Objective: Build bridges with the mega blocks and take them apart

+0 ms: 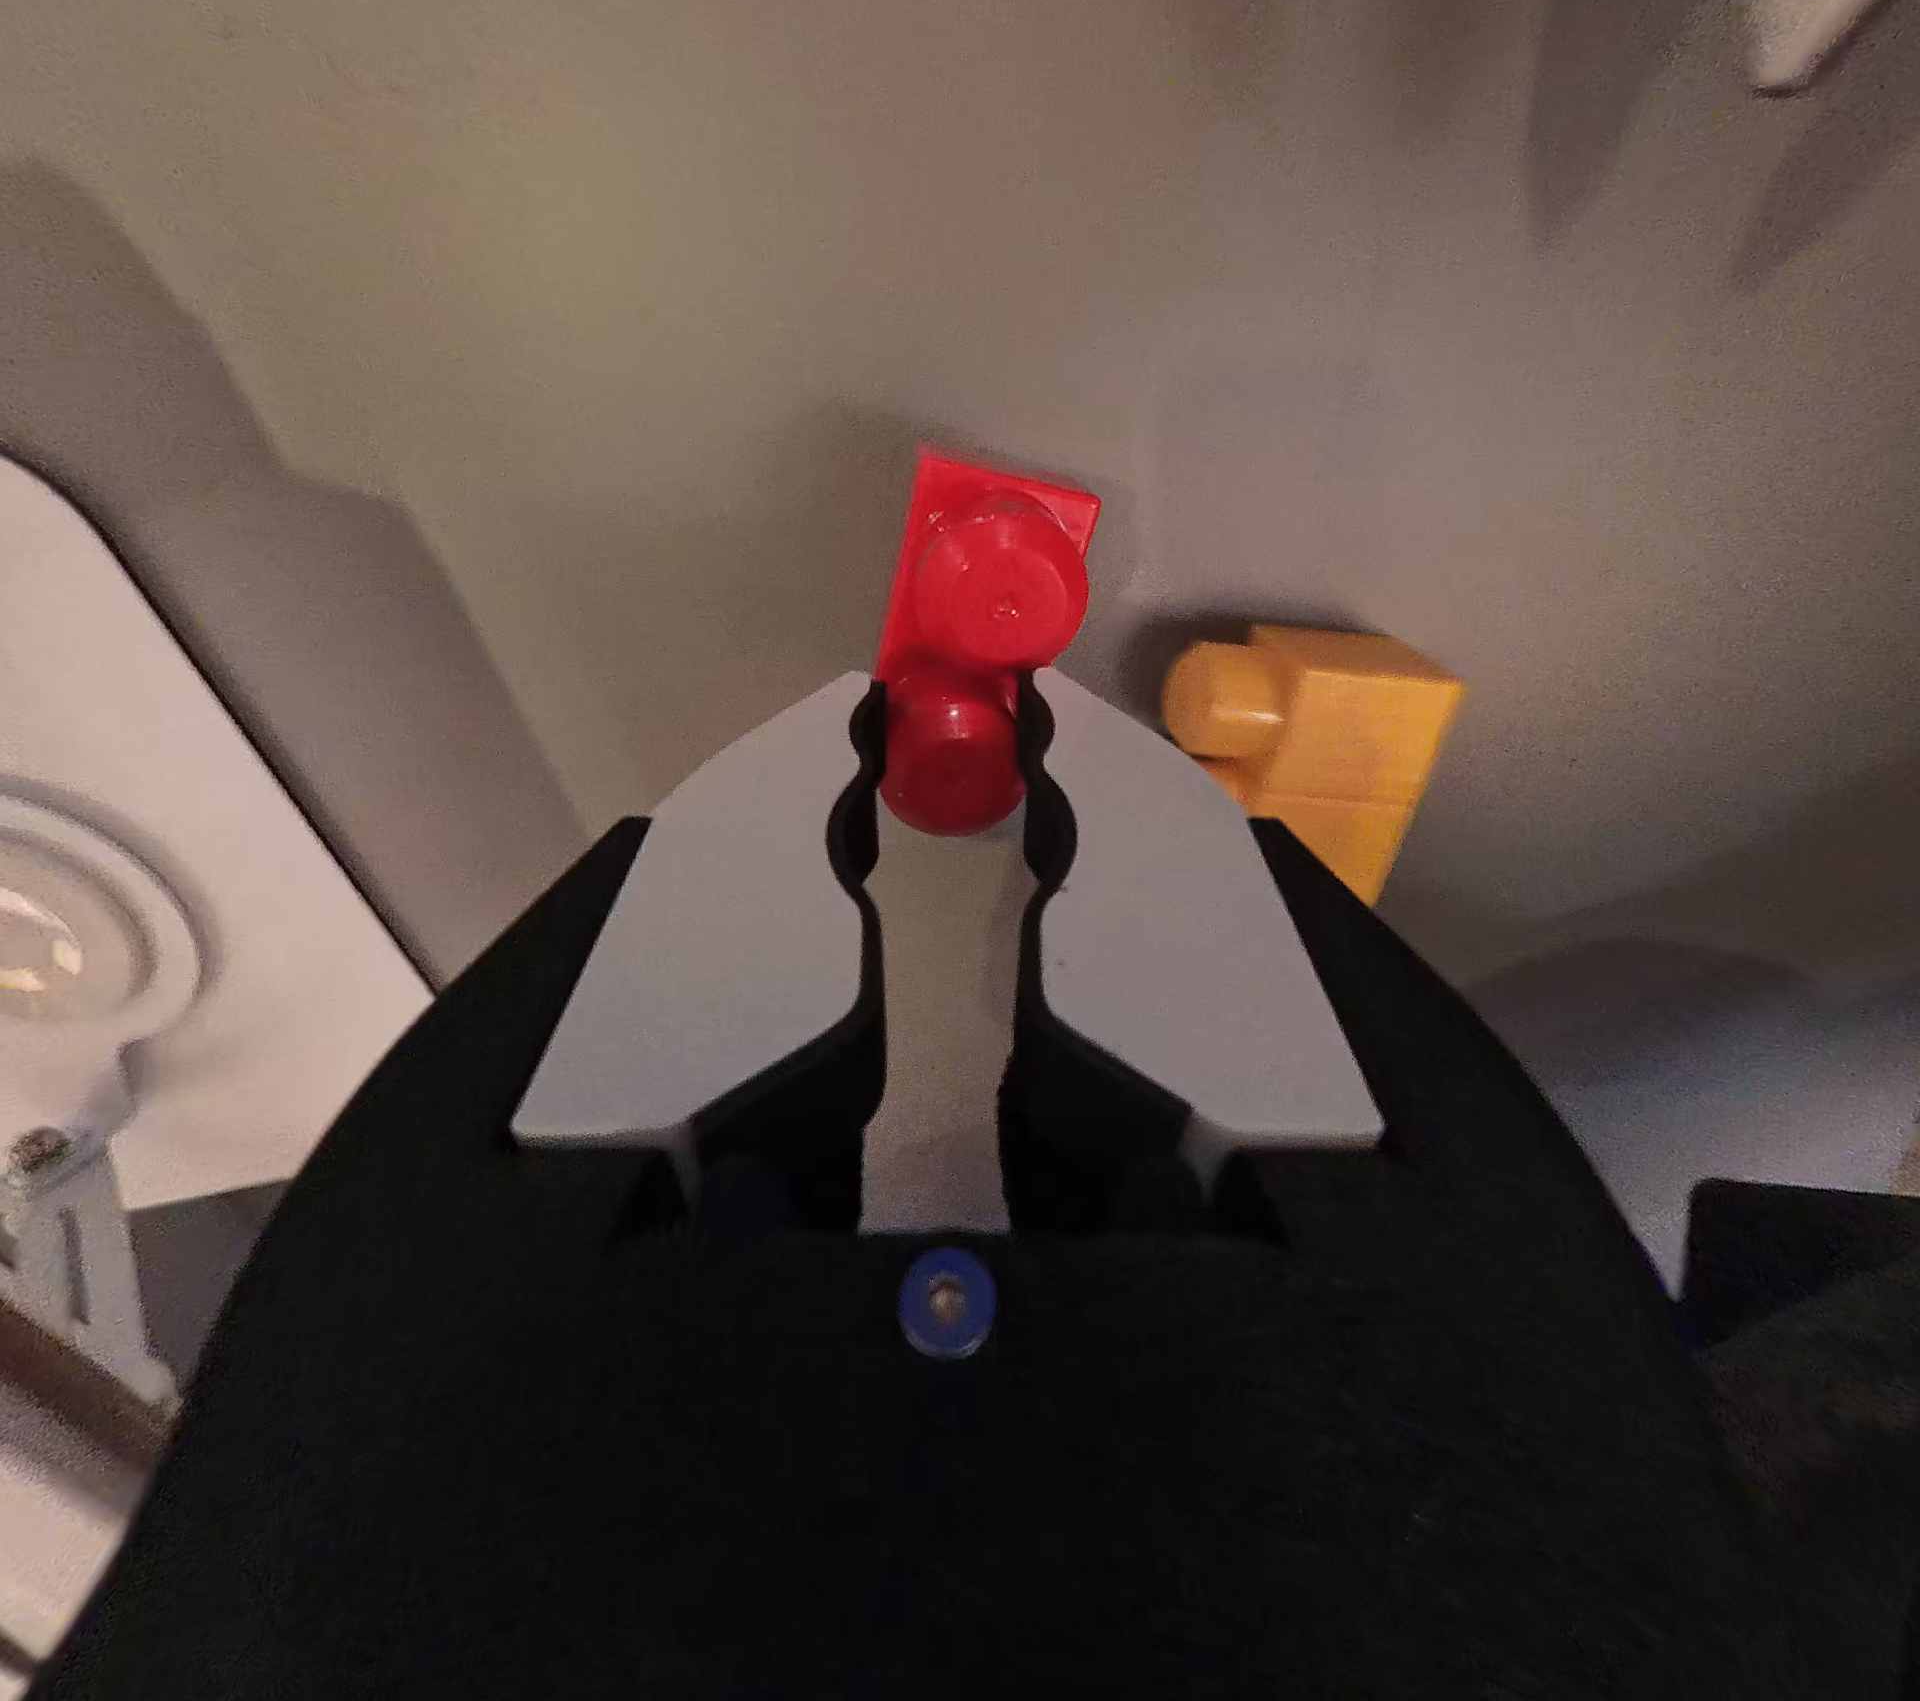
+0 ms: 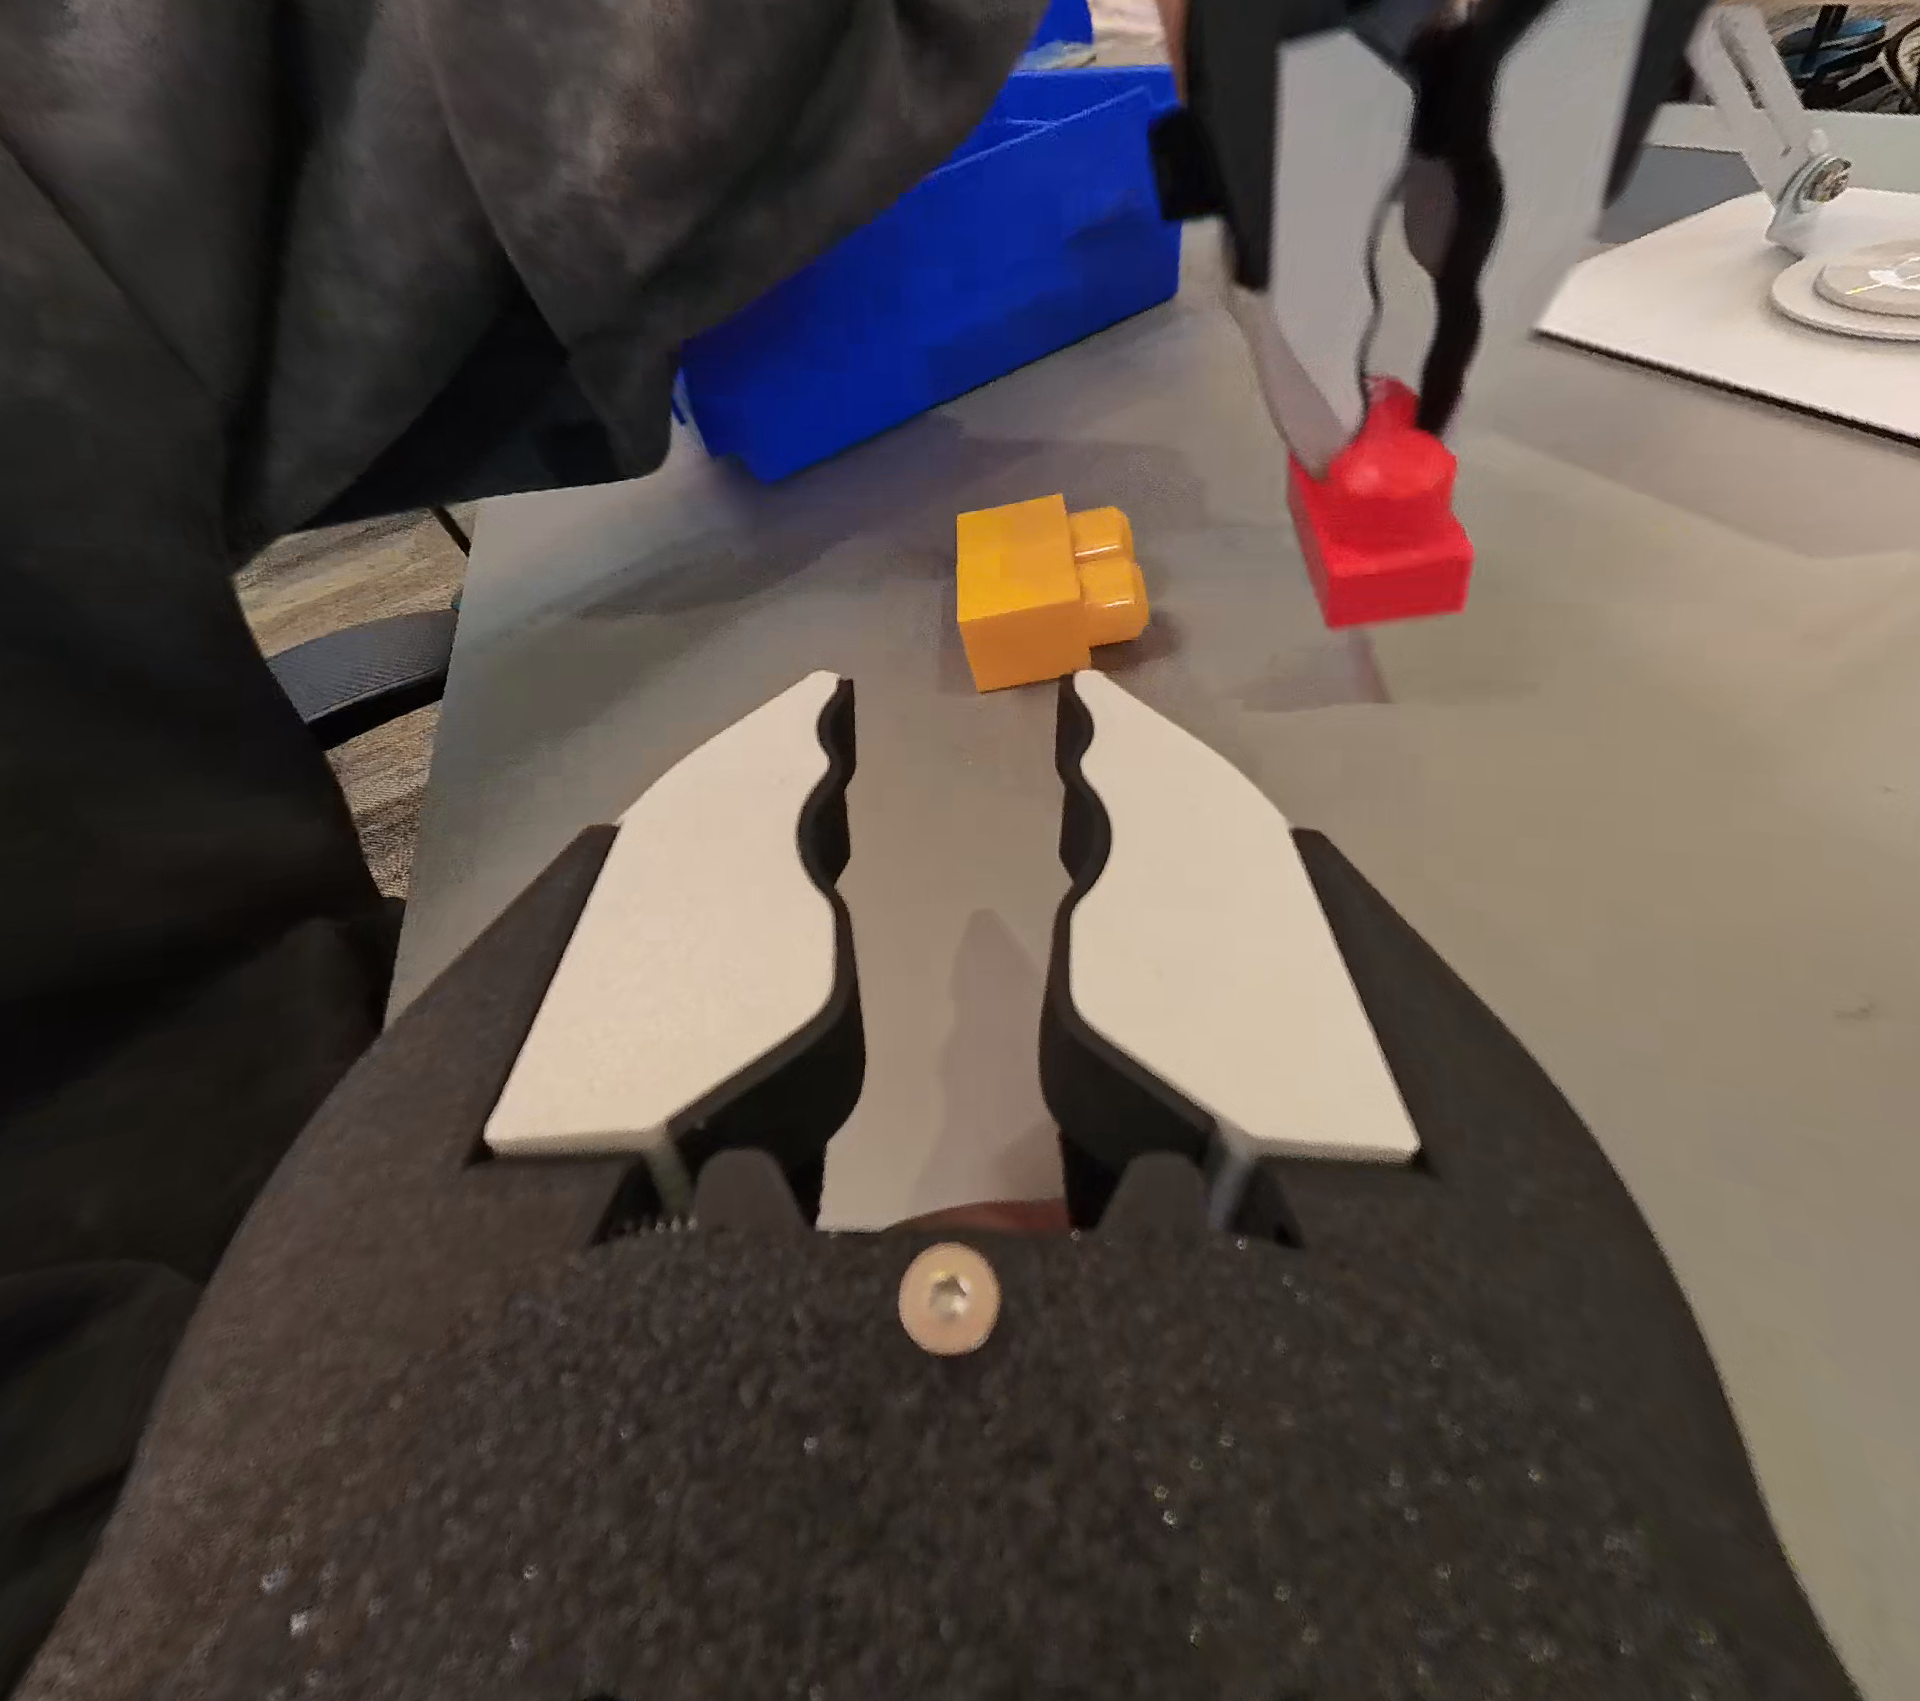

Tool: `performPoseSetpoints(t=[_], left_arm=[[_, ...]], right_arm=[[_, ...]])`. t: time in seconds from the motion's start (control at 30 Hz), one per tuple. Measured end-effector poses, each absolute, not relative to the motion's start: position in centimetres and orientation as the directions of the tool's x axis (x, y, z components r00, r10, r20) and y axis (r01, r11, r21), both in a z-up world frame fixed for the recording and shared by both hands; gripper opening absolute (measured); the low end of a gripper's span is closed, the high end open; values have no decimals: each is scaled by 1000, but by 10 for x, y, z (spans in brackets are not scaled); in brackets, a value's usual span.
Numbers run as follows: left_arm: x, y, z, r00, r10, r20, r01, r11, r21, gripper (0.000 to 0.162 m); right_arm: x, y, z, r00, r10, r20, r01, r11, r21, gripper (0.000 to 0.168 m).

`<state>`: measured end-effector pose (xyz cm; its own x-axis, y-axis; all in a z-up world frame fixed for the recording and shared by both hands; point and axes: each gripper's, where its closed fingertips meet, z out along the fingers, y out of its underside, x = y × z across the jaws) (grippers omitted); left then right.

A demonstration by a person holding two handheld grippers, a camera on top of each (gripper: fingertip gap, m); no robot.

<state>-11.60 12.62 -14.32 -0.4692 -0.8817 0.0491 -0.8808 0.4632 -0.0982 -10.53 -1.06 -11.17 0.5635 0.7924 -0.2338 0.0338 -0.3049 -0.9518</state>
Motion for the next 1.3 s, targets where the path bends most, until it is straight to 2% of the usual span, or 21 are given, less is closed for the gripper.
performPoseSetpoints(t=[0.07, 0.17, 0.33, 0.37, 0.47, 0.5, 0.57, 0.63, 0.67, 0.73, 0.83, 0.93, 1.17, 1.3], left_arm=[[-110, 135, -158, -479, -877, 41, -878, 478, -35, 23], [-103, 140, -172, -500, -865, 34, -866, 500, 1, 23], [-97, 141, -171, -510, -860, -4, -860, 510, -4, 24], [-99, 142, -169, -493, -870, -12, -870, 493, 5, 28], [-111, 145, -151, -397, -913, -90, -917, 399, -2, 65], [-115, 146, -141, -344, -929, -133, -936, 350, -22, 72], [-126, 144, -117, -198, -955, -220, -968, 225, -107, 75], [-133, 130, -92, 2, -967, -255, -953, 75, -292, 76], [-137, 121, -82, 116, -960, -254, -914, -3, -405, 77], [-156, 110, -67, 383, -887, -259, -778, -158, -608, 88], [-187, 79, -86, 641, -751, -155, -555, -315, -770, 88], [-202, 53, -120, 770, -631, -88, -445, -435, -783, 91], [-199, 53, -159, 858, -507, -83, -392, -543, -743, 90], [-192, 63, -180, 865, -498, -56, -391, -602, -697, 94]], right_arm=[[-106, -11, -111, 561, 794, -236, 32, -306, -952, 37], [-106, -10, -111, 559, 794, -239, 33, -309, -950, 37], [-106, -9, -111, 557, 793, -246, 29, -315, -949, 37], [-105, -9, -112, 558, 792, -246, 30, -316, -948, 37], [-105, -10, -113, 561, 791, -244, 38, -319, -947, 37], [-105, -10, -113, 562, 791, -243, 38, -318, -947, 37], [-105, -10, -113, 560, 791, -245, 35, -318, -948, 37], [-105, -11, -111, 555, 794, -250, 28, -319, -947, 37], [-105, -11, -110, 552, 795, -252, 25, -318, -948, 37], [-105, -11, -109, 550, 794, -258, 16, -320, -947, 37], [-103, -10, -107, 545, 789, -283, -8, -332, -943, 37], [-102, -10, -105, 540, 788, -297, -25, -338, -941, 37], [-102, -11, -101, 527, 792, -309, -41, -340, -940, 37], [-102, -11, -100, 522, 792, -316, -49, -343, -938, 37]])
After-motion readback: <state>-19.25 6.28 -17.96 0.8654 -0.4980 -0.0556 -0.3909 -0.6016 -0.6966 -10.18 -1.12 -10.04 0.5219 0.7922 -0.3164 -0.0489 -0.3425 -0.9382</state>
